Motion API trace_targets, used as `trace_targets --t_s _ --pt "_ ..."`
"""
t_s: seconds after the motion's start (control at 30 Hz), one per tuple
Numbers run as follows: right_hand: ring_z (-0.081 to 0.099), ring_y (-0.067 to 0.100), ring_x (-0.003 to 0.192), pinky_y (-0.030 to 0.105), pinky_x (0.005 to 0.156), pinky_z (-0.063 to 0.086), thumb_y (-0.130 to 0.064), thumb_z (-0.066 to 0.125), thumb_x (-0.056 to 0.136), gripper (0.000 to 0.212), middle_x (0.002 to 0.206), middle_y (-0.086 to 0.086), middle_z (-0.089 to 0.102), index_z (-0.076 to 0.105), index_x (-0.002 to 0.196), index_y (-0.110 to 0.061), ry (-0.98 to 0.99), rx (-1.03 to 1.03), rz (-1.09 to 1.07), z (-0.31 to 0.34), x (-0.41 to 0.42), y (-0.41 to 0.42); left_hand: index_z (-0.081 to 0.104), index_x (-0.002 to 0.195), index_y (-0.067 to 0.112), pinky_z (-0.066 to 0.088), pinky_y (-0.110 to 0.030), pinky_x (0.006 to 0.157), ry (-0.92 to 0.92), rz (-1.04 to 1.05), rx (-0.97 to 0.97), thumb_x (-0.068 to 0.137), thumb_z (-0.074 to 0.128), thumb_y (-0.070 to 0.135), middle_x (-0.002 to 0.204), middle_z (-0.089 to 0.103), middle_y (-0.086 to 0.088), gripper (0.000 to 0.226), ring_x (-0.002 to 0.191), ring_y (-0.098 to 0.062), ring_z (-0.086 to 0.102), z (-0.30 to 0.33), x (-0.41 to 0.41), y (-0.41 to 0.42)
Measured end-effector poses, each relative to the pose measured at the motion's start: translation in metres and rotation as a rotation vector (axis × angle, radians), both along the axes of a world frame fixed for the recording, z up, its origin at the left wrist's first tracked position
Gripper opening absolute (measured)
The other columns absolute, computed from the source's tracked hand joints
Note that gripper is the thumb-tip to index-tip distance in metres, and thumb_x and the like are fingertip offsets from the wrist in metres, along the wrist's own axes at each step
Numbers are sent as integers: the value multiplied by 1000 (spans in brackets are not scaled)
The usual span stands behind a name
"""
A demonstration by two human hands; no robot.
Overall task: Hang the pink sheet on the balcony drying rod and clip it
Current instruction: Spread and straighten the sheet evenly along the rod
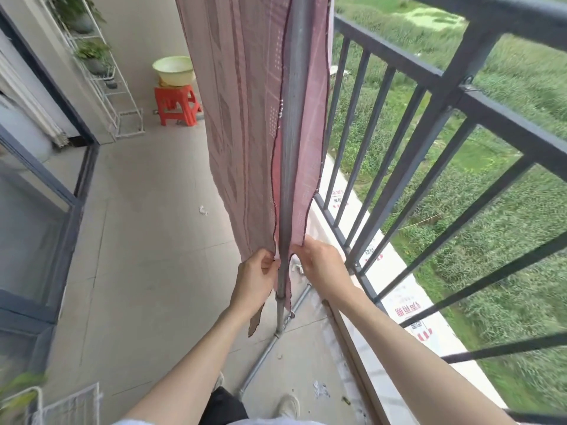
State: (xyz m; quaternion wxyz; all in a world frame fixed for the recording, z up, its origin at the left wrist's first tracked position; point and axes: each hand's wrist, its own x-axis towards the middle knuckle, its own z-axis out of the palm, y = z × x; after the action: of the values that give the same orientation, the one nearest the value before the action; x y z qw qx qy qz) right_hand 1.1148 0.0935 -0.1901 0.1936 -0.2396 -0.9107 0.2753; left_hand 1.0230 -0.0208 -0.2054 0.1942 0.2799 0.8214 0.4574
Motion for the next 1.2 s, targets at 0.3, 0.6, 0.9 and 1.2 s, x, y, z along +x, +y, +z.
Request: trace_targets --t_s 0.3,0.6,0.9,1.2 --pt "61 39 76 45 62 48 -26 36 86 31 80 16 67 59 94 -8 -18 -115 -11 -14 0 -6 51 67 21 44 -24 67 27 -47 3 85 61 17 68 62 4 21 71 -17 61 3 3 9" --pt "56 28 74 38 67 43 -19 40 97 17 76 0 56 54 97 -11 24 -207 66 -12 11 1 56 80 7 52 -37 76 28 -76 16 86 59 17 80 68 -5 12 80 -20 64 -10 5 13" --pt "62 14 99 28 87 52 -8 41 96 22 100 2 65 60 96 -19 136 -851 -80 -15 6 -7 56 89 37 50 -27 81 5 -117 98 87 56 9 97 65 4 28 91 -8 62 -15 6 11" --pt "62 15 103 17 85 46 -10 39 95 31 113 1 65 60 119 -14 -168 -606 -69 -28 13 -18 44 129 27 41 -29 100 -77 -308 -117 89 49 8 129 50 5 45 119 -11 50 -30 4 -1"
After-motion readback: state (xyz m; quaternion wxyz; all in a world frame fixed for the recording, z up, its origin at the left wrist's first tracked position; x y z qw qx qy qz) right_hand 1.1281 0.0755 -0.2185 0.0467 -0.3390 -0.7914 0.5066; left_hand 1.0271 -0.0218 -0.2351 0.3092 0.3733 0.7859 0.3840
